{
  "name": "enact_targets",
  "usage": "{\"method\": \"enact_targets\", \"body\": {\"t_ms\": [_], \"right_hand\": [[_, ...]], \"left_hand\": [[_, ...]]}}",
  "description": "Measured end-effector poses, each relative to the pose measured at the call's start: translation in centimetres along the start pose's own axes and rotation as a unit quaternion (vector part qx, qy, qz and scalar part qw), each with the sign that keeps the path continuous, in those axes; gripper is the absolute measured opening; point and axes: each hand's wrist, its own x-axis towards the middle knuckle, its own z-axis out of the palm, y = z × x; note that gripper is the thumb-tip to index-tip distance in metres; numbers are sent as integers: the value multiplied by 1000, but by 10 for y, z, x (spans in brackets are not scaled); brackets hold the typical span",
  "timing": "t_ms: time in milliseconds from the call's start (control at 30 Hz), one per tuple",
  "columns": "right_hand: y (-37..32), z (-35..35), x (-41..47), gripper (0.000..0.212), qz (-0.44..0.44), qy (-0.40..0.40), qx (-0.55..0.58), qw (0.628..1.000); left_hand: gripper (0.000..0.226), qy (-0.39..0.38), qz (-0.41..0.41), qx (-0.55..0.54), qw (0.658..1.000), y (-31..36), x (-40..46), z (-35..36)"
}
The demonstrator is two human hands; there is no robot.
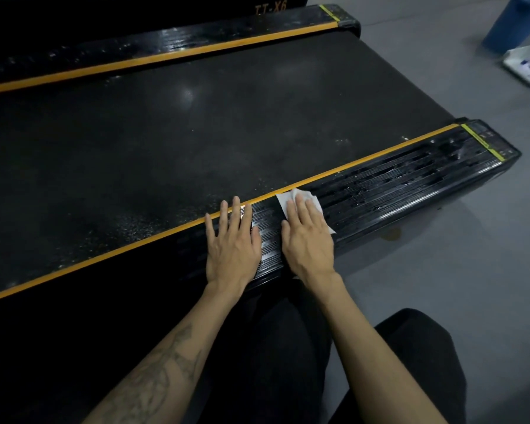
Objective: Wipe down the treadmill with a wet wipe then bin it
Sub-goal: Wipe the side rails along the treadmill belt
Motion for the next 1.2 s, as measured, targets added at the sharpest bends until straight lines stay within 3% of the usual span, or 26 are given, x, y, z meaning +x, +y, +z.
{"method": "enact_targets", "body": {"t_ms": [100, 233, 400, 567, 767, 967, 1133, 1200], "right_hand": [[-13, 5, -17, 61, 5, -3, -24, 1000], [0, 3, 4, 60, -57, -27, -12, 998], [9, -5, -10, 62, 3, 12, 2, 1000], [-1, -2, -12, 58, -48, -5, 19, 999], [2, 0, -22, 56, 21, 28, 16, 999], [10, 0, -9, 59, -59, -13, -1, 998], [11, -2, -27, 58, 18, 23, 2, 1000], [1, 2, -36, 56, 4, 27, 4, 1000]], "left_hand": [[65, -4, 1, 1, 1000, 0, 2, 0], [68, -13, 10, 7, 1000, -1, 3, 0], [72, -26, 16, 14, 999, -1, 3, -2], [75, -16, 26, 22, 999, 0, 2, -2], [73, -13, 43, 22, 999, -1, 0, 0], [68, -4, 69, 7, 998, 0, 0, 2], [66, 2, 81, -3, 997, 0, 0, 3], [65, 3, 76, -4, 997, 0, 1, 3]]}}
